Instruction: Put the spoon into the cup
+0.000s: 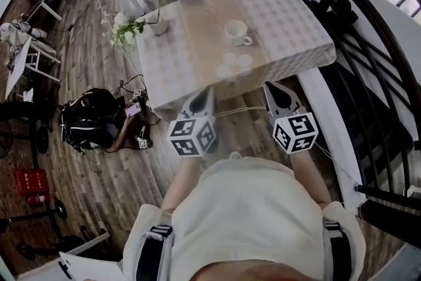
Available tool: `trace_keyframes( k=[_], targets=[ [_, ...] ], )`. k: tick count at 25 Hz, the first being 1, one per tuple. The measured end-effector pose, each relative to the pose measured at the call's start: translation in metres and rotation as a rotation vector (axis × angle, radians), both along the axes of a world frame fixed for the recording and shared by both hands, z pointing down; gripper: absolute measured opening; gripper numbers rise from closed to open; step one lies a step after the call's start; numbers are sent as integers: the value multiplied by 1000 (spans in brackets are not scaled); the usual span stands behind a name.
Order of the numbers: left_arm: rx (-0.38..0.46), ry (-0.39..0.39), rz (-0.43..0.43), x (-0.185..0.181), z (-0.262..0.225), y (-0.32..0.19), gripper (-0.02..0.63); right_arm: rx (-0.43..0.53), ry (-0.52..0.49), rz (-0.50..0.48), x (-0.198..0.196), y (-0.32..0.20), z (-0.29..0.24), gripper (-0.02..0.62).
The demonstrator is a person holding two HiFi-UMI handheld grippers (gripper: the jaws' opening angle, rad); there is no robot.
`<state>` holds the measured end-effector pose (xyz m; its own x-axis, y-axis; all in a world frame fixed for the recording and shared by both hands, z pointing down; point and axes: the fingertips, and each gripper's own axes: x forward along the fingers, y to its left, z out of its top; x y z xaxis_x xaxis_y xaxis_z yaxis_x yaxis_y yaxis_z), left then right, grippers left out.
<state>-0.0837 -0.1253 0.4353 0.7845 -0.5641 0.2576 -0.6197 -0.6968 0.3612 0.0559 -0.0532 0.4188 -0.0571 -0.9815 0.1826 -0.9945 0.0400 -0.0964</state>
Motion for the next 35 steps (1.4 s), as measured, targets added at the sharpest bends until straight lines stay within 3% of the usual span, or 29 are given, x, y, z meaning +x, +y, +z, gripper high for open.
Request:
trace_keyframes(
  k=[14,35],
  targets=[
    [-38,-10,4,20,18,-35,5,-63,-23,11,14,-21,25,0],
    [-83,-18,-191,109,14,-150,5,-74,21,-212,114,-167,2,0]
  ],
)
